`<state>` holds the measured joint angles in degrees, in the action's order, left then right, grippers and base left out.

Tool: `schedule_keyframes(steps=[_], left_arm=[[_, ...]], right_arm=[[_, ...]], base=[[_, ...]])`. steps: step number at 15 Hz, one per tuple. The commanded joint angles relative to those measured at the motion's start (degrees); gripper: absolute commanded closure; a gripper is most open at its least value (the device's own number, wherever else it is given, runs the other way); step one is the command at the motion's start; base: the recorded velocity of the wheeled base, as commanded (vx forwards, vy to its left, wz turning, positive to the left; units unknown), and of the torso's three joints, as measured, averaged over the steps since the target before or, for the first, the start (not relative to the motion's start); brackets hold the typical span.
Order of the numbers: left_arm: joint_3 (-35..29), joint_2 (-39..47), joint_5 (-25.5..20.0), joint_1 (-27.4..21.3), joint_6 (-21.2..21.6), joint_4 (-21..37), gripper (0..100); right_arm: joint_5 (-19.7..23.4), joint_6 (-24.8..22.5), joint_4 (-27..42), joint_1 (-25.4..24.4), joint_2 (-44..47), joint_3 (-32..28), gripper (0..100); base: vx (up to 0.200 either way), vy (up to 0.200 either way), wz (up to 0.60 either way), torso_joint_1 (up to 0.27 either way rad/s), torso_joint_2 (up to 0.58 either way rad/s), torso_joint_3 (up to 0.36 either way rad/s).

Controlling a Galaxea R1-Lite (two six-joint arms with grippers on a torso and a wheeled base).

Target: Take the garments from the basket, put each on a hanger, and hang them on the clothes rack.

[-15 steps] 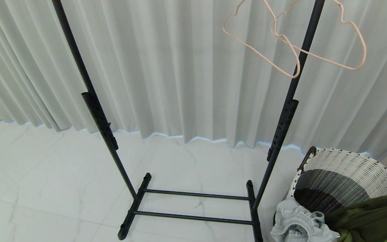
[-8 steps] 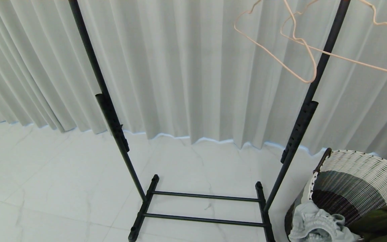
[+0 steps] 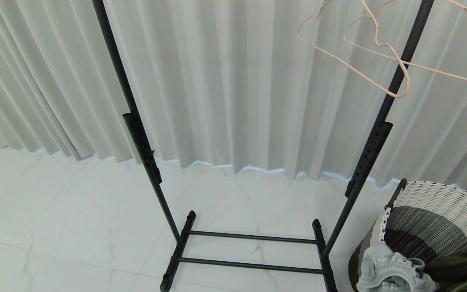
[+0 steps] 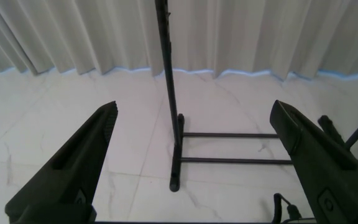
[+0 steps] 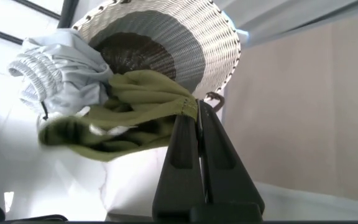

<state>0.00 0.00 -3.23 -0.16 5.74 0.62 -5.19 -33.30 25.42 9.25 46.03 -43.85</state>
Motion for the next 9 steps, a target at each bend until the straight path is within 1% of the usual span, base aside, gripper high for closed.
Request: schedule_keyframes(steps=[1,6,7,9], left_arm=[[0.0,0.0,0.0,0.0,0.0,0.0,0],[0.0,0.0,0.1,0.0,-0.1,0.0,0],[0.0,0.0,0.1,0.0,-0.3,0.0,0],[0.0,0.0,0.1,0.0,-0.4,0.0,0]], right_arm=[[0.0,-0.1,0.0,0.0,-0.2,0.0,100],[0.0,-0.5,0.1,0.0,-0.4,-1.0,100],[0.0,-0.6,0.9,0.0,-0.2,-1.9,100],[0.4,-0.8,6.8,0.0,0.5,-7.4,100]], base=[[-0.2,0.0,0.0,-0.002,0.0,0.007],[-0.2,0.0,0.0,0.002,0.0,0.0],[-0.2,0.0,0.0,0.002,0.0,0.002],[0.0,0.0,0.0,0.0,0.0,0.0]])
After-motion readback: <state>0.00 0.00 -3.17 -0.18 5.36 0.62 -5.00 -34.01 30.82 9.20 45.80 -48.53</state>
